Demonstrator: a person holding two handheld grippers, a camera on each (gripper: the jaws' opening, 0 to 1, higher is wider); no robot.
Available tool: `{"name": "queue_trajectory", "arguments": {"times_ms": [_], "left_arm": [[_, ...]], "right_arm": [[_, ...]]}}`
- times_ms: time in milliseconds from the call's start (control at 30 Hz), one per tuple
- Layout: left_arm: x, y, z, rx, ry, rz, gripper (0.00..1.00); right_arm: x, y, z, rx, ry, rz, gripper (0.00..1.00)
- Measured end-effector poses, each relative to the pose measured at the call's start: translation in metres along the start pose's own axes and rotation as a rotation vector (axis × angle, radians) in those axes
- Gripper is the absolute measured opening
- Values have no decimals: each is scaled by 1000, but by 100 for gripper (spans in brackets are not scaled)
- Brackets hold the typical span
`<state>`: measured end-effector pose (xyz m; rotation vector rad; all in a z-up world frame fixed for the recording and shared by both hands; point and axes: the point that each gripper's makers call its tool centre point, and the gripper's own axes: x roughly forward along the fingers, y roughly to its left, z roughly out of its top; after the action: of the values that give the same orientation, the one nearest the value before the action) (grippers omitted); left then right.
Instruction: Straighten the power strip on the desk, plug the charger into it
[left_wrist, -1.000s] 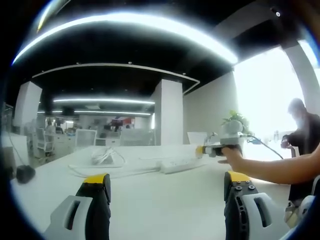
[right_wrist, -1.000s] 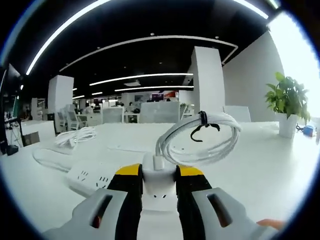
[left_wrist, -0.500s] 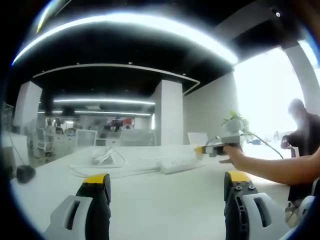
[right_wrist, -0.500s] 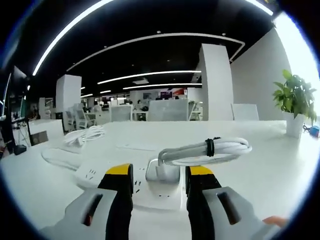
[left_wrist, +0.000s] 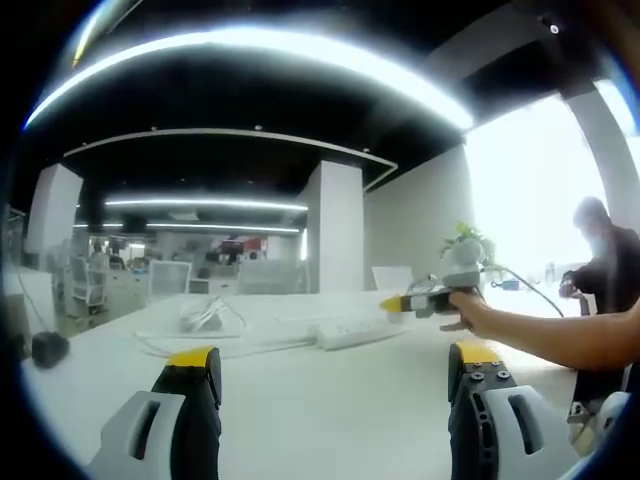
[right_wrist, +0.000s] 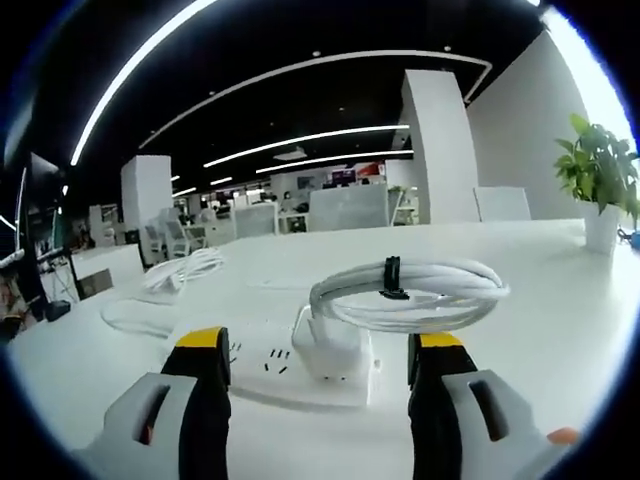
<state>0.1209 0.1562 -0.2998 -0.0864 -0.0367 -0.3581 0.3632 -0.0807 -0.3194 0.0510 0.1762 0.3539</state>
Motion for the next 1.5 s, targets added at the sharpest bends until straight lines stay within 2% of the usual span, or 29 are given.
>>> {"name": "queue_trajectory", "arguments": {"times_ms": [233, 367, 667, 800, 967, 1133, 1200, 1300, 1367, 1500], "left_arm": [[-2, -2, 1, 2, 0, -1, 97], [-3, -3, 2, 2, -4, -2, 97], [-2, -3, 2, 5, -4, -3, 97], [-2, -3, 3, 7, -3, -5, 97], [0, -3, 1, 6, 2, -6, 97], [2, -3, -1, 4, 7, -10, 97], [3, -3, -2, 3, 9, -13, 97], [3, -3, -3, 3, 11, -13, 97], [4, -3, -3, 3, 12, -13, 97], [3, -1, -4, 4, 16, -9, 97]], "right_arm": [[0, 6, 1, -7, 18, 51, 92], [-5, 5, 2, -32, 31, 74, 99], [-21, -3, -2, -116, 66, 95, 100], [-31, -8, 1, -139, 60, 97, 100], [-44, -4, 6, -151, 51, 150, 100], [-55, -3, 15, -266, 40, 195, 100], [-58, -1, 23, -351, 24, 229, 100], [-61, 0, 26, -455, 47, 247, 100], [-64, 3, 28, -546, 64, 284, 100], [-69, 9, 39, -674, 57, 343, 100]]}}
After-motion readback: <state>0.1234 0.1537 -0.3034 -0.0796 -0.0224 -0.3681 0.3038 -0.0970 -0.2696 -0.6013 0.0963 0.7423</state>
